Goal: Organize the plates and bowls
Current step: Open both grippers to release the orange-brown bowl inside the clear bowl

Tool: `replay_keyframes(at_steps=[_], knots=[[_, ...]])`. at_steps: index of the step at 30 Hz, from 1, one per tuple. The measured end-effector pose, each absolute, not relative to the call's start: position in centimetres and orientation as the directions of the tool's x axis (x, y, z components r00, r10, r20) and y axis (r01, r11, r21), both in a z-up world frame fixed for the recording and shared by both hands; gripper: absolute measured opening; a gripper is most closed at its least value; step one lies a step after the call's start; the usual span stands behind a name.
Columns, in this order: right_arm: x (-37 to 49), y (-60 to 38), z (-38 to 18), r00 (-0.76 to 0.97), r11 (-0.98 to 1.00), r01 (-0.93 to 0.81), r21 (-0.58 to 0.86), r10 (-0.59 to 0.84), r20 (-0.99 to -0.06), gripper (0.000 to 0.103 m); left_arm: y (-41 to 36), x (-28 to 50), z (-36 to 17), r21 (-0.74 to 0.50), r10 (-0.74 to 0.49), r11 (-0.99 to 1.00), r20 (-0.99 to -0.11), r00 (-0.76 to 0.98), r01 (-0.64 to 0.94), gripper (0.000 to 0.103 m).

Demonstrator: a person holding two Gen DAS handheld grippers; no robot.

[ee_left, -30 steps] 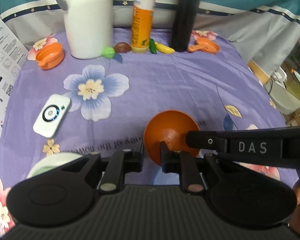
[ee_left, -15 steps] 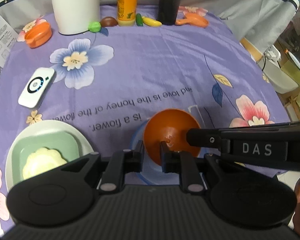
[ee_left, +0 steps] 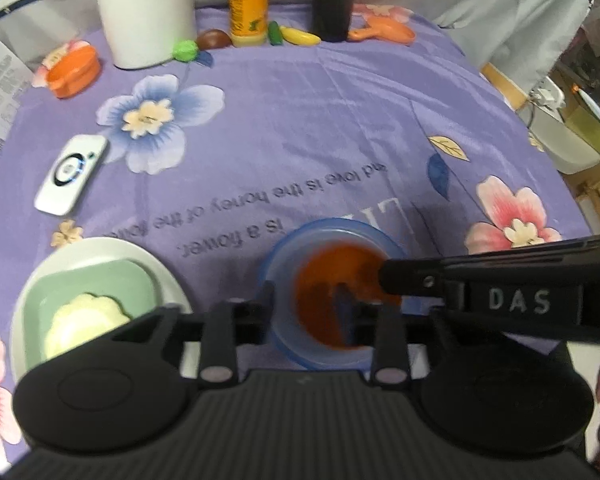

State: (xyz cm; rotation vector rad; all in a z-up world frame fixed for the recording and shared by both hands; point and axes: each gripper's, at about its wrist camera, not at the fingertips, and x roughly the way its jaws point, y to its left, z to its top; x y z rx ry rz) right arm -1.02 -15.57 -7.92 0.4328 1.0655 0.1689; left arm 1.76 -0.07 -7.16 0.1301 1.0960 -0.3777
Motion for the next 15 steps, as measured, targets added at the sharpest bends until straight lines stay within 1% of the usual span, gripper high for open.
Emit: replay_keyframes(at_steps=[1, 2, 3, 4, 5, 6, 7, 8, 10, 12, 14, 15], knots=[[-1.0, -15.7, -7.8, 0.486, 0.903, 0.073, 0.423, 0.338, -0.806, 0.018, 0.1, 1.7, -7.0, -0.077, -0.232, 0.931, -0.881, 0.412, 0.358, 0.055], [-1.0, -15.8, -7.7, 0.491, 0.9, 0.073, 0.43, 0.343, -0.801, 0.031, 0.3, 1.7, -6.8, -0.075, -0.23, 0.933, -0.876, 0.423, 0.352, 0.061], [-1.1, -16.0, -7.6, 0.499, 0.897, 0.071, 0.436, 0.346, -0.795, 0.036, 0.6, 1.6, -6.5, -0.071, -0.228, 0.935, -0.87, 0.438, 0.346, 0.07], [-1.1, -16.1, -7.4, 0.507, 0.899, 0.069, 0.432, 0.341, -0.791, 0.042, 0.9, 1.5, -6.2, -0.065, -0.226, 0.937, -0.861, 0.455, 0.344, 0.076], [-1.2, -16.2, -7.2, 0.517, 0.903, 0.064, 0.425, 0.335, -0.788, 0.048, 1.1, 1.4, -5.9, -0.059, -0.226, 0.937, -0.854, 0.47, 0.343, 0.079], [-1.3, -16.3, -7.0, 0.524, 0.905, 0.06, 0.421, 0.33, -0.785, 0.052, 1.4, 1.3, -5.7, -0.053, -0.223, 0.939, -0.846, 0.485, 0.341, 0.086], [-1.4, -16.4, -6.7, 0.535, 0.906, 0.058, 0.419, 0.326, -0.779, 0.062, 1.6, 1.2, -5.5, -0.048, -0.221, 0.94, -0.84, 0.496, 0.338, 0.092], [-1.5, -16.5, -6.5, 0.545, 0.908, 0.057, 0.414, 0.319, -0.775, 0.07, 1.9, 1.1, -5.3, -0.046, -0.222, 0.94, -0.833, 0.506, 0.338, 0.093], [-1.7, -16.6, -6.1, 0.564, 0.917, 0.054, 0.396, 0.3, -0.77, 0.078, 2.3, 0.9, -5.2, -0.042, -0.223, 0.94, -0.827, 0.516, 0.339, 0.097], [-1.9, -16.8, -5.9, 0.572, 0.921, 0.057, 0.385, 0.286, -0.769, 0.084, 2.5, 0.7, -5.2, -0.037, -0.22, 0.941, -0.824, 0.523, 0.337, 0.1], [-2.1, -17.2, -5.8, 0.578, 0.924, 0.064, 0.378, 0.274, -0.768, 0.093, 2.7, 0.6, -5.3, -0.034, -0.215, 0.942, -0.824, 0.524, 0.333, 0.102], [-2.2, -17.3, -5.8, 0.582, 0.925, 0.066, 0.375, 0.27, -0.767, 0.093, 2.8, 0.5, -5.4, -0.034, -0.212, 0.943, -0.826, 0.522, 0.331, 0.102]])
